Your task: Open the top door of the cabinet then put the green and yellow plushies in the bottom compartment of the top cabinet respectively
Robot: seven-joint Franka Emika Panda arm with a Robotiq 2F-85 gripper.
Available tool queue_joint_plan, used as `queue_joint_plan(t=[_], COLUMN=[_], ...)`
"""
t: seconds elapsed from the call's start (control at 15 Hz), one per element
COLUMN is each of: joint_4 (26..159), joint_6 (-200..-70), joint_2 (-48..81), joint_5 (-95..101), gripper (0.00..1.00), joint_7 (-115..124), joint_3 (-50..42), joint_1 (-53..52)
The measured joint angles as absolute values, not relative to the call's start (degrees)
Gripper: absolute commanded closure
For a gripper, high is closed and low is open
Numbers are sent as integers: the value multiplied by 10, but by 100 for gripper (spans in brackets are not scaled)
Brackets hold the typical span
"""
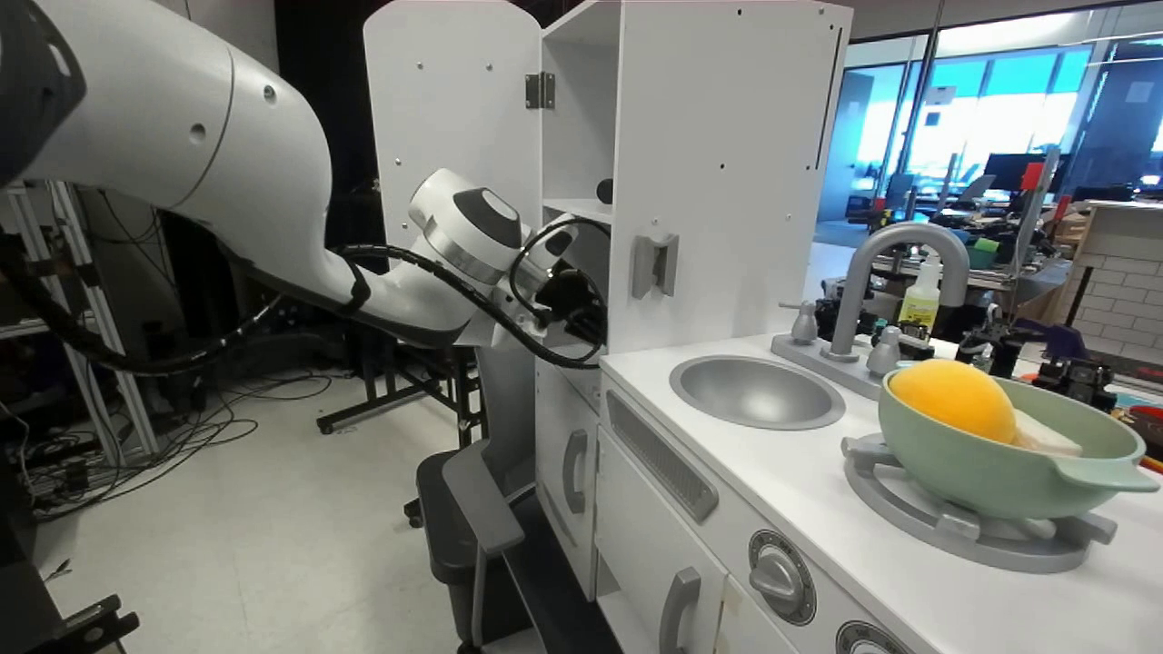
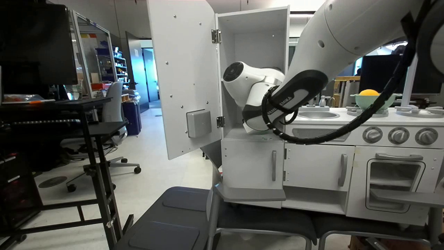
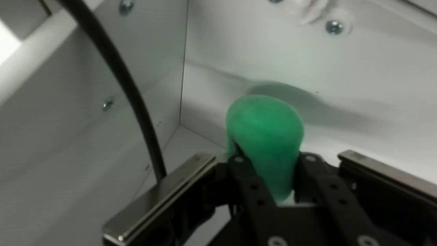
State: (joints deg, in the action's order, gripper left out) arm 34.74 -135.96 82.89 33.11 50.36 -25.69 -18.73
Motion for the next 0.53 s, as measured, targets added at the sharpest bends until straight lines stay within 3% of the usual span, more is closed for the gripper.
queue_joint_plan(t=[0.33, 0.53], joint_4=[324, 319], joint_6=[-1360, -1360], joint_2=[847, 847], joint_5=[331, 331], gripper=[7, 0], joint_7=[506, 506], joint_3=[-269, -269], joint_1=[-178, -179])
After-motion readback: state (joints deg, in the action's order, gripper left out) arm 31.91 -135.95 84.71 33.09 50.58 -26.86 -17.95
